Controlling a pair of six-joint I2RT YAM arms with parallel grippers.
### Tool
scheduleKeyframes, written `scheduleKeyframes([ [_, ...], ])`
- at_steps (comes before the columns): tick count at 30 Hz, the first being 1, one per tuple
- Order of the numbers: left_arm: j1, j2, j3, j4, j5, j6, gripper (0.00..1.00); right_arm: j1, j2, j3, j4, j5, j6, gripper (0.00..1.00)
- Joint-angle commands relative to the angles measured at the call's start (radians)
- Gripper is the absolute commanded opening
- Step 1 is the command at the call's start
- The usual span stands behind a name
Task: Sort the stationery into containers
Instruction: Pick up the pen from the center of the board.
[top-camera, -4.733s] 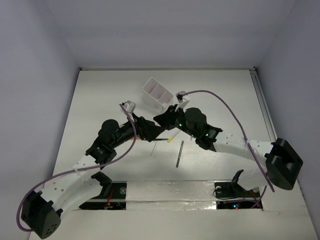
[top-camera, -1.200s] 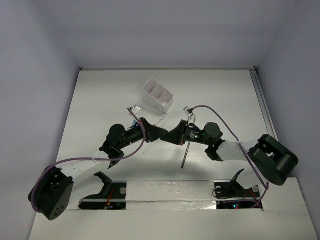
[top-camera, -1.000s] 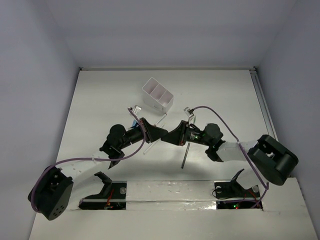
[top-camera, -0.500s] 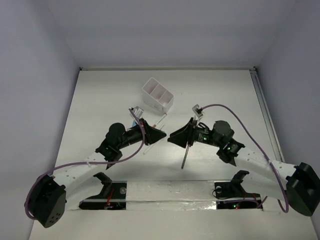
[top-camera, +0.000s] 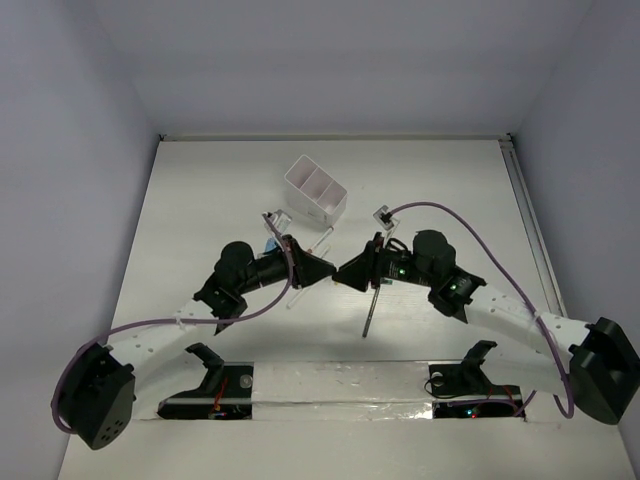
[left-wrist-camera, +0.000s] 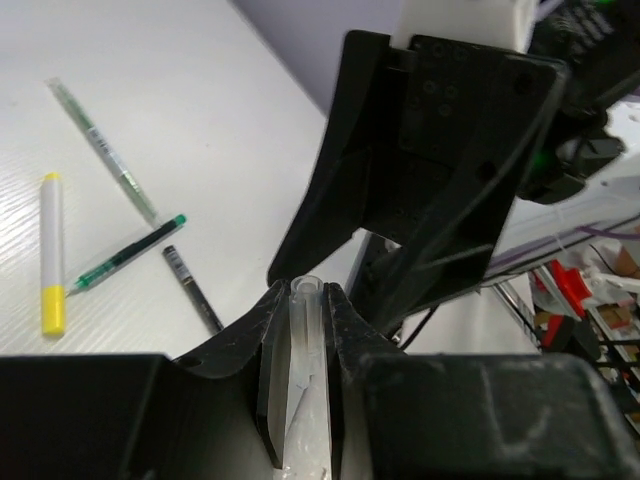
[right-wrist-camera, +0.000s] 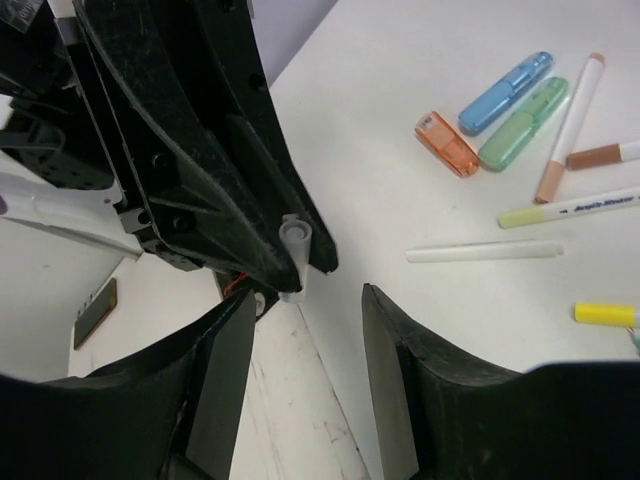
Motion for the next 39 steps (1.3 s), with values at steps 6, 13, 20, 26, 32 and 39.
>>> scheduleKeyframes([
  [6,-0.018,0.126,0.056,-0.246,-0.132,0.065,0.00,0.004,-0.117,-0.008,-0.184,0.264,-0.056,0.55],
  [13,-0.147,0.276,0.007,-0.146,-0.292,-0.048,0.00,0.004,-0.151,-0.004,-0.289,0.365,-0.090,0.55],
  [20,-0.206,0.391,-0.014,-0.046,-0.398,-0.119,0.05,0.004,-0.151,0.015,-0.437,0.439,-0.114,0.36],
  [26,-0.215,0.477,-0.025,0.004,-0.427,-0.128,0.08,0.004,-0.053,0.082,-0.599,0.482,-0.195,0.23],
  [32,-0.215,0.541,-0.025,0.053,-0.424,-0.130,0.19,0.004,0.128,0.163,-0.616,0.463,-0.268,0.58],
  [39,-0.215,0.548,-0.031,0.062,-0.425,-0.122,0.28,0.004,0.312,0.300,-0.655,0.483,-0.416,0.57],
])
